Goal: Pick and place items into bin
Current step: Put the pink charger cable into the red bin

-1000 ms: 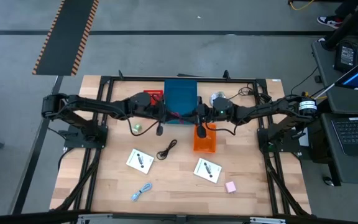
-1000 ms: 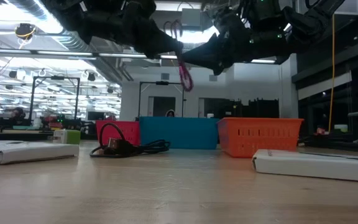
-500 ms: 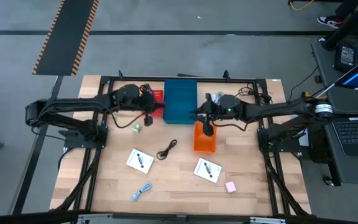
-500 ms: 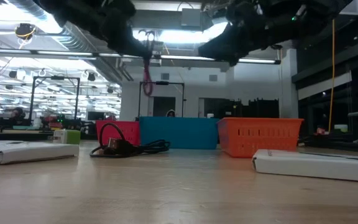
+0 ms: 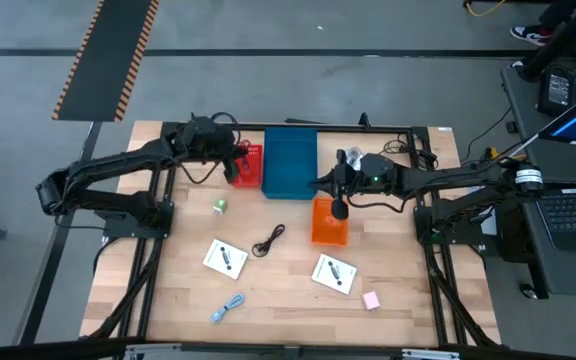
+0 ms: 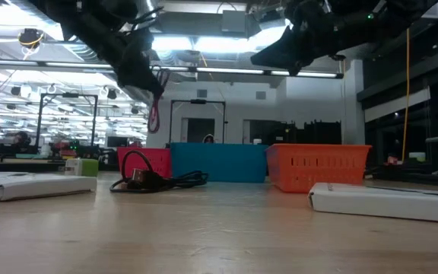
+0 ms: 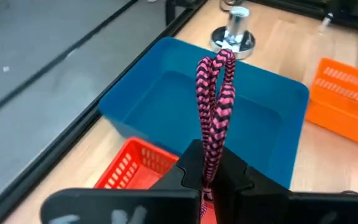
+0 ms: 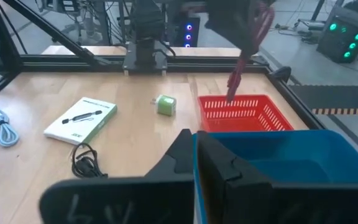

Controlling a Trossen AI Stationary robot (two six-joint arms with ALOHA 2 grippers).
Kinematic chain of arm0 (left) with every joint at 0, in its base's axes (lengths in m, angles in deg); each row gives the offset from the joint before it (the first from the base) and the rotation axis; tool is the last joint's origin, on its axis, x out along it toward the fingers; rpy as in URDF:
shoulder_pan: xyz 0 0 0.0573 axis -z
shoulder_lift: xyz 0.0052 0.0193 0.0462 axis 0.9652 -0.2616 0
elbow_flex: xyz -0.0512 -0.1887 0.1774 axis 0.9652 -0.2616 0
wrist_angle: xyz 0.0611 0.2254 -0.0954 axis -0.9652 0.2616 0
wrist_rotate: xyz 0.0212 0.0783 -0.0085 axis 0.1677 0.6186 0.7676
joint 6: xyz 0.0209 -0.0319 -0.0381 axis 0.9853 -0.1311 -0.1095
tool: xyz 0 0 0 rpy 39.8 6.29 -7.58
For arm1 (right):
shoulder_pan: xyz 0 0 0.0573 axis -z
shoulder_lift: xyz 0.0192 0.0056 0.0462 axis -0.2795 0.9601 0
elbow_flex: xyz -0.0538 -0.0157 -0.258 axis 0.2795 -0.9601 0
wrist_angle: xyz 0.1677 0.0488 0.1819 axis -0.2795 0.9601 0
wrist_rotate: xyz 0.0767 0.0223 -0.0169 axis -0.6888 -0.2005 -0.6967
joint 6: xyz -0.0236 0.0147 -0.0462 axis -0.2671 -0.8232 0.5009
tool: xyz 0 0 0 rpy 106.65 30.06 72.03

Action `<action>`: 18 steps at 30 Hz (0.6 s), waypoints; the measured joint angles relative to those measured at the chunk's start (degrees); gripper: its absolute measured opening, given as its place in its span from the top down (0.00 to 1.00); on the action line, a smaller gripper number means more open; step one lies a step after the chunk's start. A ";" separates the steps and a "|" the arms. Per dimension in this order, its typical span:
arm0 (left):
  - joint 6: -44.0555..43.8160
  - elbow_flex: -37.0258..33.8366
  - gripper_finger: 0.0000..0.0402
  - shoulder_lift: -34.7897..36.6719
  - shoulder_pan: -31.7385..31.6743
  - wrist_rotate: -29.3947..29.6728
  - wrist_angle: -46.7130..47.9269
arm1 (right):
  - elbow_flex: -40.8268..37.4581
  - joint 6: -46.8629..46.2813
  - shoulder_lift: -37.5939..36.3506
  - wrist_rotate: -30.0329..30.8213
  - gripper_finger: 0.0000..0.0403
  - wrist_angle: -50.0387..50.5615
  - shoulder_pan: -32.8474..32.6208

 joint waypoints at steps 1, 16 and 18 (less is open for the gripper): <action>-0.79 0.00 0.99 -0.02 -0.94 -0.66 0.11 | -0.01 0.42 0.00 0.00 1.00 -0.02 -0.01; -4.23 8.61 0.99 -13.38 -12.81 -14.09 8.64 | -0.05 2.66 0.02 3.04 1.00 -1.27 0.03; -3.88 11.11 0.99 -15.28 -13.13 -14.91 12.15 | -0.05 2.68 0.02 3.04 1.00 -1.57 0.03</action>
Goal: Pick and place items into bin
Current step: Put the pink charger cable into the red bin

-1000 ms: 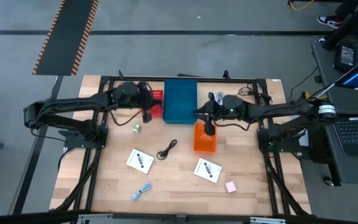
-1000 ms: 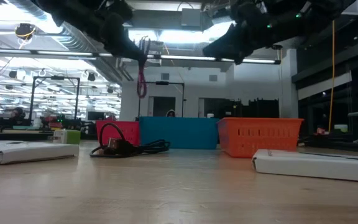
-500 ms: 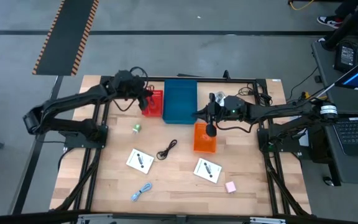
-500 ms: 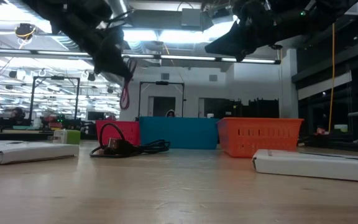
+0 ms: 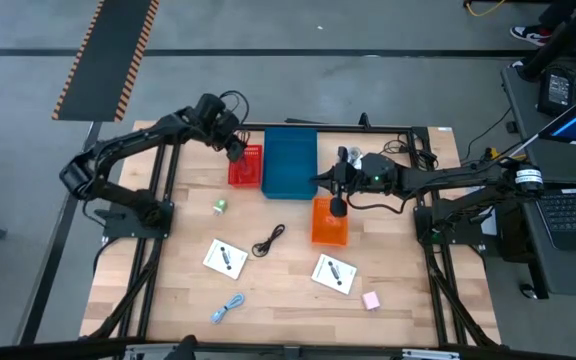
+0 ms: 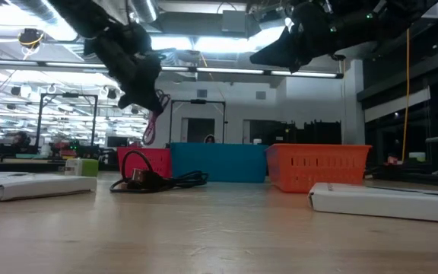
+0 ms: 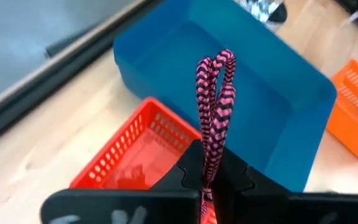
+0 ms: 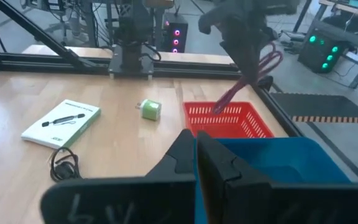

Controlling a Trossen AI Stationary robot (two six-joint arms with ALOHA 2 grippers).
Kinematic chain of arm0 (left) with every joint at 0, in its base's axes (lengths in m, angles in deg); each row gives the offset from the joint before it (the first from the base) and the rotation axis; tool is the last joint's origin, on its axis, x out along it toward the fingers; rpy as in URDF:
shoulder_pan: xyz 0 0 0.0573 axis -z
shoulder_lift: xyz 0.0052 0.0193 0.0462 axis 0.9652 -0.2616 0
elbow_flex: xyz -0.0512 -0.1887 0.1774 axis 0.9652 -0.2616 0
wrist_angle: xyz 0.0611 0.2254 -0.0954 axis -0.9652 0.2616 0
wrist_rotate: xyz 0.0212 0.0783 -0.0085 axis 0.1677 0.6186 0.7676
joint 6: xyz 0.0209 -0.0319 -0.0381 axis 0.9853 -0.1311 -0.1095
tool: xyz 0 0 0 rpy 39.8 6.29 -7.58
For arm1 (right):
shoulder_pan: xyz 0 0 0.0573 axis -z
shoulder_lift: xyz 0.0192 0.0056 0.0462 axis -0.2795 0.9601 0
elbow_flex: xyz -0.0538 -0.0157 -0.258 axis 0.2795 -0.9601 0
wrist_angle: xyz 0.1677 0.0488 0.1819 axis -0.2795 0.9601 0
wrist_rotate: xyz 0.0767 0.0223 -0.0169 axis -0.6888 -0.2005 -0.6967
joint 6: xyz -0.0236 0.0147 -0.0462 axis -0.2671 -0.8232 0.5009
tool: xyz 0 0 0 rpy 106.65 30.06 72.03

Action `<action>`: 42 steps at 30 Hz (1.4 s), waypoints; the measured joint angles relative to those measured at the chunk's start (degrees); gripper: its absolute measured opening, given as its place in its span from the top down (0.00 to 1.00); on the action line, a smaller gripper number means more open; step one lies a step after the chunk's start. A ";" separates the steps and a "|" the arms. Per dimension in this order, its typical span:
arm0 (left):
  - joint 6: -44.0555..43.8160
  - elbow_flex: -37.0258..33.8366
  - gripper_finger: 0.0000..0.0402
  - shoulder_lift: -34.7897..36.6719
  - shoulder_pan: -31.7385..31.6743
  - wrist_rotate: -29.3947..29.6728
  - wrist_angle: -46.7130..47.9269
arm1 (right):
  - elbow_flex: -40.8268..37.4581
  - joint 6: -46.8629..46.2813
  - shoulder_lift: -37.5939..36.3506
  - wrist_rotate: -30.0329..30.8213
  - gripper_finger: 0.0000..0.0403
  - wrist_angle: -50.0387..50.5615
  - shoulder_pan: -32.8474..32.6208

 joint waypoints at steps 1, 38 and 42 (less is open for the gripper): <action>0.46 1.06 0.99 -1.00 -0.19 -0.43 1.76 | 0.00 0.11 0.00 0.00 1.00 0.00 0.00; -0.71 4.23 0.86 -12.35 -0.56 -0.52 5.33 | 0.00 1.36 0.02 -0.04 1.00 0.04 -0.04; -0.73 4.23 0.82 -12.35 -0.56 -0.54 5.35 | 0.01 1.40 0.02 -0.04 1.00 0.04 -0.04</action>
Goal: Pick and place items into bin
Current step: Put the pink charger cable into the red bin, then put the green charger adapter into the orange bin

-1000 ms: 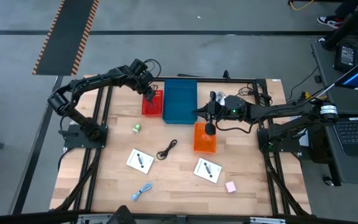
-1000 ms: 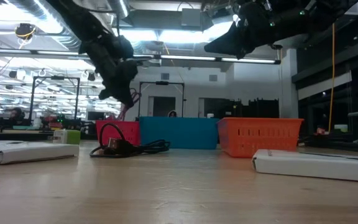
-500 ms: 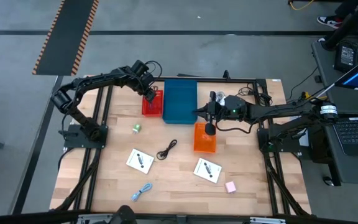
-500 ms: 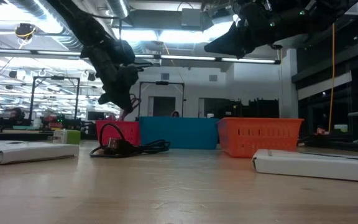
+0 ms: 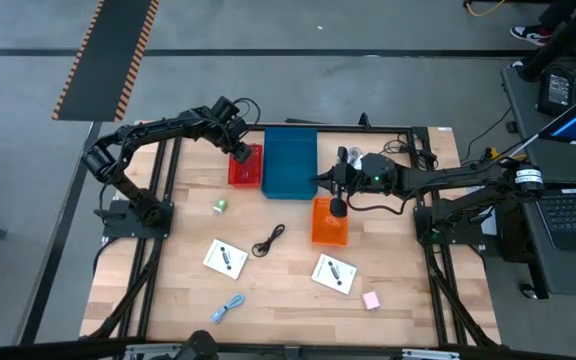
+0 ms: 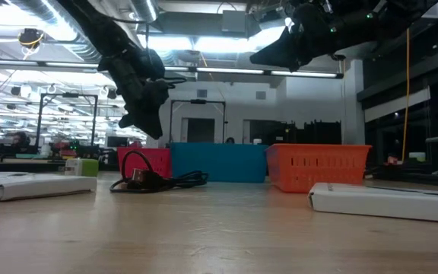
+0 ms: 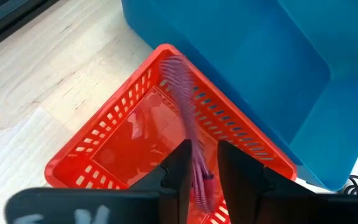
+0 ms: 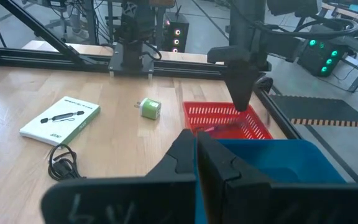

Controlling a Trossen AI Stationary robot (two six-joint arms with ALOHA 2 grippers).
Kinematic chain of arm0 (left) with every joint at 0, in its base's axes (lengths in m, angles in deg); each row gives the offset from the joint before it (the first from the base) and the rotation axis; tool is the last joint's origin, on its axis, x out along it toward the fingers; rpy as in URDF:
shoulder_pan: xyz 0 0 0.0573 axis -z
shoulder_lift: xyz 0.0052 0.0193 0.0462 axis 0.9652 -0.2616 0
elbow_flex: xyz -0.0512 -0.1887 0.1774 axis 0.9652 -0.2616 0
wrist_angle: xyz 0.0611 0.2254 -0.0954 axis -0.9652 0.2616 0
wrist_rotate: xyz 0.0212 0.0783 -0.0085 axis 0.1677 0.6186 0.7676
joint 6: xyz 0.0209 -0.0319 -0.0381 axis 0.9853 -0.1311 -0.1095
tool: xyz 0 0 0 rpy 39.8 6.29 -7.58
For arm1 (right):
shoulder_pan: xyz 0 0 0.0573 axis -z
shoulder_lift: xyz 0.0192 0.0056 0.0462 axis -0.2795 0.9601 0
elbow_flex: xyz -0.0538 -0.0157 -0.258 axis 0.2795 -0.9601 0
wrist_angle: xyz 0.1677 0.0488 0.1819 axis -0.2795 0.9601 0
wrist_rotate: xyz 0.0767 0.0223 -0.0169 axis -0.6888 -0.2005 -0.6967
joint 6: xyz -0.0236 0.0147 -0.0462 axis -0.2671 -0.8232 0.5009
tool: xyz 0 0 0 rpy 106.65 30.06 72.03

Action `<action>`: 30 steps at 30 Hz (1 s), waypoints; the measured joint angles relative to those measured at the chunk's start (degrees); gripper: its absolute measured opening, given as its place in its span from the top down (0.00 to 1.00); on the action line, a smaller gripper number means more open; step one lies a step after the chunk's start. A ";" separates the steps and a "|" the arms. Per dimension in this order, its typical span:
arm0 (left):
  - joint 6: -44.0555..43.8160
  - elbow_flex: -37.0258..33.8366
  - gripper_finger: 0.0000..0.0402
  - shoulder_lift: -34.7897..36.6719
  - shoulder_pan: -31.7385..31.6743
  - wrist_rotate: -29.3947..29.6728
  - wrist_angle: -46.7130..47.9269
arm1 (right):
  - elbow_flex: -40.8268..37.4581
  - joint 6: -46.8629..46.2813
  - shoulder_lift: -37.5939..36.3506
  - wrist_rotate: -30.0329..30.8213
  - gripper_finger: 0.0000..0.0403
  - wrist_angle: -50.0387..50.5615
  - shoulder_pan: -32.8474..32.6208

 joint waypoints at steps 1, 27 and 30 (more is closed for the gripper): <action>0.00 0.00 0.81 0.01 0.00 0.00 0.00 | 0.00 0.02 0.00 0.00 1.00 0.00 0.00; 4.54 0.00 0.85 18.59 0.90 -1.36 1.33 | 0.00 0.02 0.00 0.00 1.00 0.02 0.00; 6.88 0.00 0.86 23.14 2.73 -1.53 1.48 | -0.02 0.04 0.00 0.00 1.00 0.02 0.00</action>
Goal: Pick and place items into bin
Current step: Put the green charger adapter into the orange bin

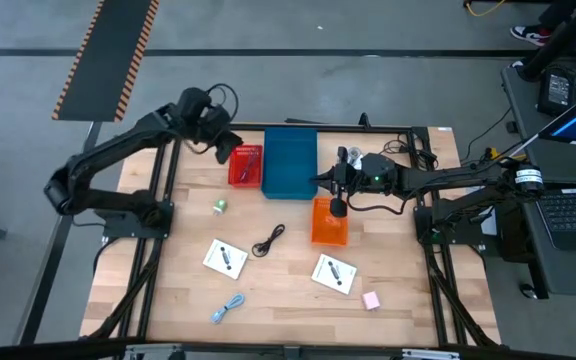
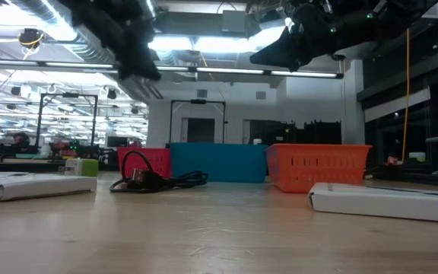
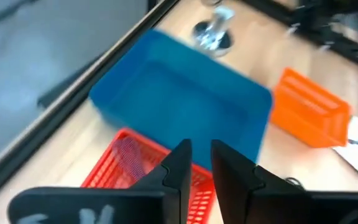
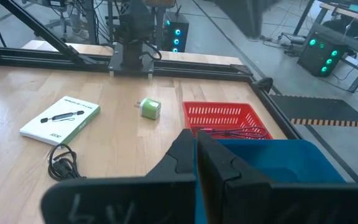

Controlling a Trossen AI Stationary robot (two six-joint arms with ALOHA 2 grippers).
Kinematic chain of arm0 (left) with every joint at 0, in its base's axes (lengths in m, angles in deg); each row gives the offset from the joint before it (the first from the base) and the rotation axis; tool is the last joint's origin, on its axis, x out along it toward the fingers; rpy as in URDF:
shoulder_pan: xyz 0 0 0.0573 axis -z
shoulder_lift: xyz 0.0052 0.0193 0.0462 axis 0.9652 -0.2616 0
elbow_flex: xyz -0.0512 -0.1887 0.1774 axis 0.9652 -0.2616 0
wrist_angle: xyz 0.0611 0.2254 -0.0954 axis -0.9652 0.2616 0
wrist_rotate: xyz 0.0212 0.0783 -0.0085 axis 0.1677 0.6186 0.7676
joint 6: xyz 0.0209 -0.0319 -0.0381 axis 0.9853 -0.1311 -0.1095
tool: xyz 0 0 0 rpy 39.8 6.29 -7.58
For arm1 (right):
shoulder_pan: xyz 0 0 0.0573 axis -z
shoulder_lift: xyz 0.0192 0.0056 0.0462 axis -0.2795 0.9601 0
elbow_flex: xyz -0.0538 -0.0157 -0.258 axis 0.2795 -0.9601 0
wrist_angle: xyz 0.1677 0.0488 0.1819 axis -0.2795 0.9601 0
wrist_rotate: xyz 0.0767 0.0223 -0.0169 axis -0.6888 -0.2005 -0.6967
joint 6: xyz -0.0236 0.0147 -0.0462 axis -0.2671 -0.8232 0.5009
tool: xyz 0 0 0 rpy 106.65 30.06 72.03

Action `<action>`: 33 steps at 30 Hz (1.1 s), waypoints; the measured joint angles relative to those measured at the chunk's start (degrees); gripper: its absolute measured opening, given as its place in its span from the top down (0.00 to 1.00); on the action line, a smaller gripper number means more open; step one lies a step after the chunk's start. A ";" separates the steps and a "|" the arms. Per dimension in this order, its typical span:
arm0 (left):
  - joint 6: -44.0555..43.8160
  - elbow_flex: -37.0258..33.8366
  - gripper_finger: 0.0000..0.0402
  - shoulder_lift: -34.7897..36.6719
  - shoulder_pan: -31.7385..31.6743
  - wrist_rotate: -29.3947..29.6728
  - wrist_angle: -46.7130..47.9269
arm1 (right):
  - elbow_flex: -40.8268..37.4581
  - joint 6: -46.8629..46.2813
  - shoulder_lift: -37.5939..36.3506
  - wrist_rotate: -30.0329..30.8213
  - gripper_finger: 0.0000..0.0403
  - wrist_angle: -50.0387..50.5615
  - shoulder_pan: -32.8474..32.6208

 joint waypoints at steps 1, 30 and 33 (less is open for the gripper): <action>0.22 0.00 0.87 1.44 0.71 0.00 0.26 | 0.01 0.00 0.00 0.00 1.00 0.00 0.00; -24.92 0.00 0.99 9.36 43.58 31.09 21.35 | 0.02 0.09 0.07 -0.19 1.00 -0.52 0.00; -31.53 0.00 0.99 7.79 46.85 31.80 23.28 | 0.00 0.09 0.07 -0.18 1.00 -0.51 0.02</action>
